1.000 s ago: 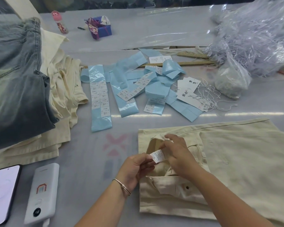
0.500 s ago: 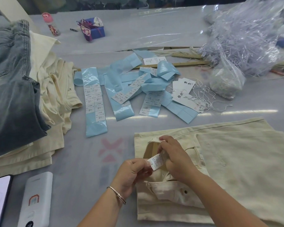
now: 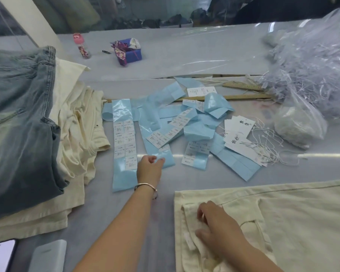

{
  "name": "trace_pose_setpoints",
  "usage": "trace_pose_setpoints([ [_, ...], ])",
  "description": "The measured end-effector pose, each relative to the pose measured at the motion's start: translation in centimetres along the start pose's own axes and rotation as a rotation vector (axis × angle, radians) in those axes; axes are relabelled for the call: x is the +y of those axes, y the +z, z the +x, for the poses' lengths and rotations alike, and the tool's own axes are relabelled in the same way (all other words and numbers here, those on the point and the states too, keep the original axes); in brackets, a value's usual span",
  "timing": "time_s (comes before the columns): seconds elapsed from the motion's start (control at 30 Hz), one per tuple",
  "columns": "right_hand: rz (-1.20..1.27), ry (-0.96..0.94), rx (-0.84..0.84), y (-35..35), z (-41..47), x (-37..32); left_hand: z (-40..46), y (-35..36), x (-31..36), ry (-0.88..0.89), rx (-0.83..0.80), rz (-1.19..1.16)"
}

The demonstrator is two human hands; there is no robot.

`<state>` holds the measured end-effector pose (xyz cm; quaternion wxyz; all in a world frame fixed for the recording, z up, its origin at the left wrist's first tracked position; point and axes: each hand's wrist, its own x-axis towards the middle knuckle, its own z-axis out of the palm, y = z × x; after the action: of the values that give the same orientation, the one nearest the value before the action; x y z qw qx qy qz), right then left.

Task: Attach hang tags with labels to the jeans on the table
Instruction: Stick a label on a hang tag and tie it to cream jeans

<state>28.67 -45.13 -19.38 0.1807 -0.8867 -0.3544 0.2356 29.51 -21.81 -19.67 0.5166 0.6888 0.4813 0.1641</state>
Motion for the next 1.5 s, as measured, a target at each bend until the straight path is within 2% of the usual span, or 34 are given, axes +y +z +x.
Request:
trace_pose_setpoints([
  [0.13, 0.001, 0.049, -0.04, -0.4, 0.9, 0.2, 3.0, 1.9, 0.9, -0.02, 0.153, 0.275],
  [0.23, -0.004, 0.081, -0.106, -0.8, 1.8, 0.0, 3.8, 2.5, 0.5, 0.001, 0.111, 0.475],
  [0.3, -0.001, 0.111, -0.142, -1.1, 2.4, -0.1, 4.2, 2.4, 0.4, 0.007, 0.07, 0.355],
  [0.4, 0.065, 0.141, -0.115, -1.9, 3.6, 0.1, 3.9, 1.1, 0.0, -0.065, -0.11, -0.097],
  [0.5, 0.285, 0.141, 0.093, -2.7, 5.4, 0.1, 1.8, -0.8, -0.7, -0.205, -0.333, -0.486],
  [0.57, 0.495, 0.125, 0.25, -2.9, 7.0, -0.2, 0.4, -1.7, -1.4, -0.257, -0.452, -0.62],
  [0.63, 0.741, 0.141, 0.318, -3.2, 8.6, -1.0, -0.8, -2.1, -2.1, -0.272, -0.533, -0.683],
  [0.73, 1.011, 0.139, 0.245, -3.2, 10.2, -2.1, -1.9, -2.4, -3.2, -0.272, -0.612, -0.714],
  [0.83, 1.051, 0.092, 0.177, -3.1, 11.0, -2.9, -2.6, -2.5, -3.8, -0.214, -0.648, -0.674],
  [1.0, 1.136, 0.047, 0.184, -3.1, 11.7, -3.8, -3.1, -3.0, -3.8, -0.125, -0.586, -0.573],
  [1.13, 1.121, 0.001, 0.198, -3.1, 11.7, -3.7, -2.5, -3.4, -3.0, -0.138, -0.565, -0.679],
  [1.23, 1.037, -0.035, 0.165, -3.1, 11.7, -3.6, -1.9, -3.3, -2.3, -0.208, -0.459, -0.726],
  [1.33, 0.859, -0.077, 0.14, -3.0, 11.9, -3.8, -1.6, -3.0, -1.9, -0.237, -0.374, -0.688],
  [1.5, 0.498, -0.165, 0.262, -3.5, 13.1, -4.1, -1.6, -2.7, -1.9, -0.221, -0.379, -0.657],
])
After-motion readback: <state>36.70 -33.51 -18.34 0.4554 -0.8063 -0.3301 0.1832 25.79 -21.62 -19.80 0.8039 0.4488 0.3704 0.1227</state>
